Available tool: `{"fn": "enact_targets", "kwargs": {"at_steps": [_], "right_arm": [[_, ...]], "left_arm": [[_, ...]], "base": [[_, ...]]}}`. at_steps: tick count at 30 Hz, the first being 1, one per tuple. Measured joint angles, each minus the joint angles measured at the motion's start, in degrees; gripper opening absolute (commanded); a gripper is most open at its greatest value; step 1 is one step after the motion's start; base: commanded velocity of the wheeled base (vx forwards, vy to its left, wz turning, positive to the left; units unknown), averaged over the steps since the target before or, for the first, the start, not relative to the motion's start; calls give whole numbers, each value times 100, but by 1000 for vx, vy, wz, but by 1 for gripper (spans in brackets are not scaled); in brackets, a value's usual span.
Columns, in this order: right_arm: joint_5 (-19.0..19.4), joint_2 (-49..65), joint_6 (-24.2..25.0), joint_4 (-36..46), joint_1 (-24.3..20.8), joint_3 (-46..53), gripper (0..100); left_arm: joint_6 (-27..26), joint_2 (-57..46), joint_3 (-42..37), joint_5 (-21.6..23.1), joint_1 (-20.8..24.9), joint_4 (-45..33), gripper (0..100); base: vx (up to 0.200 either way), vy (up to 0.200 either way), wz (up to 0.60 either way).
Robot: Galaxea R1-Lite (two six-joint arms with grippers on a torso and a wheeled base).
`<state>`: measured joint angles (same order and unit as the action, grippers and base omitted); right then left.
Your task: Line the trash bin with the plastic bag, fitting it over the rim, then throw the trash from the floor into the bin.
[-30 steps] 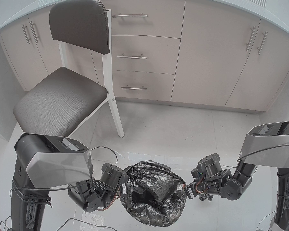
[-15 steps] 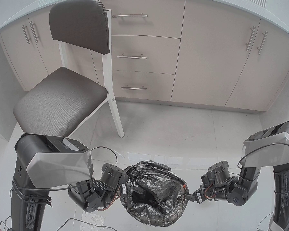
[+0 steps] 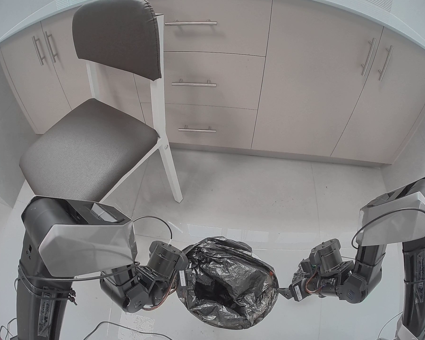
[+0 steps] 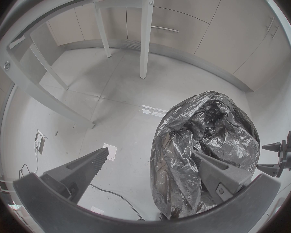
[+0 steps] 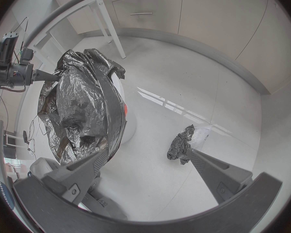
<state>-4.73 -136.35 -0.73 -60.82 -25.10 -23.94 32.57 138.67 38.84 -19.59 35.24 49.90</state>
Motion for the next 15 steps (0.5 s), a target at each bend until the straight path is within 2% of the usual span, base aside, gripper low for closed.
{"fn": "enact_targets", "kwargs": {"at_steps": [3, 9, 15], "right_arm": [[6, 11, 7, -24, 13, 2, 100], [13, 16, 138, -678, 16, -201, 100], [13, 40, 201, -622, -232, -772, 100]], "left_arm": [[0, 0, 0, 2, 1, 0, 100], [16, 2, 21, 7, 1, 0, 100], [82, 2, 52, 7, -16, 0, 100]], "base": [[0, 0, 0], [0, 0, 0], [0, 0, 0]]}}
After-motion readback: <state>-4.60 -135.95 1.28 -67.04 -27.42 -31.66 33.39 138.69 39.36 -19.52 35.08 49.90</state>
